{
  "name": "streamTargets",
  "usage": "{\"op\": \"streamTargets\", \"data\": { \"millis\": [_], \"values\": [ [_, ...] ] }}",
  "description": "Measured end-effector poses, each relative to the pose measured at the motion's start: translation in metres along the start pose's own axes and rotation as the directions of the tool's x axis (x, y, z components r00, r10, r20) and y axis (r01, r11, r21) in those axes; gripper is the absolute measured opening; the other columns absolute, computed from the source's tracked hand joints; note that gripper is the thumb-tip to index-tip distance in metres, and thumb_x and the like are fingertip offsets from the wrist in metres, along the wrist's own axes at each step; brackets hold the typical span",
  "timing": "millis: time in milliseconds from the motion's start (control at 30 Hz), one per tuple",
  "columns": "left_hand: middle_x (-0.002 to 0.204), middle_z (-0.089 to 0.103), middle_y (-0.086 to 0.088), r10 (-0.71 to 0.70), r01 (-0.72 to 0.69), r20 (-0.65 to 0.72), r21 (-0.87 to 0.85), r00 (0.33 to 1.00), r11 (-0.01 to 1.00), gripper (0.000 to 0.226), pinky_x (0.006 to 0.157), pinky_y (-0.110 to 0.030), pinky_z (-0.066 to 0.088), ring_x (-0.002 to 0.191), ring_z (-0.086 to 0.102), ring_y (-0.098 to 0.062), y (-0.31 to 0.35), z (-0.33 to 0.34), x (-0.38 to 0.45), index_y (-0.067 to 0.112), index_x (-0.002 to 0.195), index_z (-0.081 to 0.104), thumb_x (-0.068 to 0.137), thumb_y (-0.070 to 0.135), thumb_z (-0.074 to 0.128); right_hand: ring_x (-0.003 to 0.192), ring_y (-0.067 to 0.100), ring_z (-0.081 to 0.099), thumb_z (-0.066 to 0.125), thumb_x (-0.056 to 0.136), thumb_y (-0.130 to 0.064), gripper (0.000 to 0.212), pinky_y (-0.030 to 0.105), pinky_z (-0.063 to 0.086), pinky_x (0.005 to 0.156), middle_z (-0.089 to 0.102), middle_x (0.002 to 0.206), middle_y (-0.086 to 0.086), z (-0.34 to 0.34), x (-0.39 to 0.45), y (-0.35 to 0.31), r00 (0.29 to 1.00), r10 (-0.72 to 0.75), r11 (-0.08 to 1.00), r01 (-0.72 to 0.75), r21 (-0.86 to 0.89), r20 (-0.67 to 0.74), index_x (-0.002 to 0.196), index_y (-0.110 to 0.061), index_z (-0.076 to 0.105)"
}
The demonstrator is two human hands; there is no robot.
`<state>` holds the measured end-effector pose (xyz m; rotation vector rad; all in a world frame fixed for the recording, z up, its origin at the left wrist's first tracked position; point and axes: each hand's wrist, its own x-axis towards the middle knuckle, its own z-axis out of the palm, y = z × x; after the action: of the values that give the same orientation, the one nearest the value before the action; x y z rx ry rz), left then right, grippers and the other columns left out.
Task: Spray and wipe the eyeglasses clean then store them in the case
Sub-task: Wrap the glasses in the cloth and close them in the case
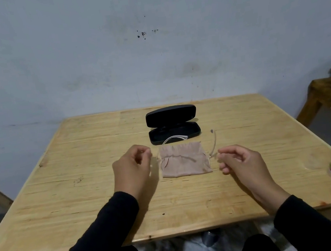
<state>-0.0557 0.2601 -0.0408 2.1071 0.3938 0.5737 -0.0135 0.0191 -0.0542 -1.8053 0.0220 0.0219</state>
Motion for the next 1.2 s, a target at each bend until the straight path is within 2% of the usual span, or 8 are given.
{"op": "streamTargets", "data": {
  "millis": [200,467,567,667,867,1000,1100,1200],
  "values": [
    [0.086,0.068,0.004,-0.089,0.051,0.248,0.156,0.965,0.986,0.016,0.077,-0.019,0.042,0.082,0.060,-0.008,-0.008,0.009,0.043,0.020,0.093,0.071,0.087,0.031,0.061,0.067,0.016,0.060,0.067,0.086,-0.010,0.012,0.029,0.050,0.069,0.069,0.073,0.006,-0.005,0.056,-0.003,0.991,0.070,0.997,-0.064,-0.053,0.111,0.095,-0.014,0.073],
    [0.079,0.068,0.005,-0.033,-0.073,0.353,0.281,0.935,0.957,0.009,0.074,-0.014,0.045,0.076,0.058,-0.004,-0.016,0.033,0.069,0.022,0.087,0.074,0.083,0.020,0.066,0.078,0.022,0.066,0.080,0.072,-0.009,0.011,0.033,0.057,0.078,0.070,0.082,0.012,0.023,0.092,-0.016,0.953,0.097,0.961,-0.015,-0.276,0.286,0.082,-0.012,0.074],
    [0.071,0.064,0.012,-0.001,-0.098,0.400,0.226,0.916,0.969,0.005,0.058,-0.001,0.040,0.067,0.053,0.002,-0.020,0.037,0.071,0.023,0.082,0.073,0.081,0.019,0.070,0.071,0.014,0.061,0.079,0.073,-0.007,0.010,0.024,0.050,0.068,0.065,0.071,-0.002,0.026,0.094,-0.018,0.942,0.062,0.932,0.063,-0.357,0.329,0.080,-0.011,0.073],
    [0.069,0.065,0.014,0.027,-0.091,0.418,0.132,0.908,0.987,0.005,0.056,0.000,0.039,0.069,0.056,0.000,-0.024,0.038,0.071,0.022,0.077,0.072,0.081,0.019,0.071,0.069,0.015,0.059,0.076,0.076,-0.007,0.004,0.029,0.050,0.069,0.067,0.071,0.002,0.024,0.099,-0.015,0.935,0.041,0.921,0.101,-0.375,0.353,0.074,-0.010,0.074],
    [0.068,0.067,0.011,0.083,0.028,0.538,-0.196,0.839,0.980,0.011,0.069,-0.025,0.047,0.067,0.061,-0.007,-0.029,0.027,0.073,0.022,0.077,0.066,0.086,0.016,0.064,0.067,0.023,0.055,0.068,0.079,0.003,0.005,0.028,0.046,0.060,0.062,0.079,0.018,0.009,0.096,-0.014,0.849,0.093,0.989,-0.139,0.049,0.520,0.080,-0.001,0.067],
    [0.075,0.065,-0.001,0.195,-0.030,0.631,-0.263,0.751,0.964,0.012,0.070,-0.022,0.046,0.069,0.058,-0.011,-0.028,0.018,0.071,0.018,0.083,0.061,0.092,0.014,0.053,0.066,0.015,0.051,0.071,0.073,-0.010,0.009,0.027,0.040,0.064,0.065,0.081,0.009,0.002,0.092,-0.016,0.764,0.077,0.989,-0.138,0.045,0.640,0.080,-0.006,0.068],
    [0.078,0.068,0.010,0.238,-0.069,0.684,-0.264,0.690,0.962,0.025,0.074,-0.018,0.045,0.074,0.059,-0.006,-0.027,0.015,0.065,0.021,0.085,0.062,0.097,0.026,0.041,0.063,0.008,0.054,0.057,0.079,-0.017,0.013,0.023,0.035,0.057,0.070,0.074,0.000,0.004,0.090,-0.019,0.735,0.070,0.995,-0.097,0.002,0.675,0.078,-0.008,0.067],
    [0.085,0.075,0.001,0.192,-0.032,0.728,-0.228,0.658,0.973,0.039,0.088,-0.033,0.044,0.088,0.064,-0.017,-0.029,0.015,0.060,0.021,0.092,0.065,0.095,0.044,0.033,0.066,0.010,0.055,0.035,0.097,-0.015,0.035,0.024,0.032,0.058,0.075,0.077,0.012,0.009,0.088,-0.019,0.712,0.092,0.994,-0.028,-0.103,0.697,0.082,-0.008,0.066]
  ]
}}
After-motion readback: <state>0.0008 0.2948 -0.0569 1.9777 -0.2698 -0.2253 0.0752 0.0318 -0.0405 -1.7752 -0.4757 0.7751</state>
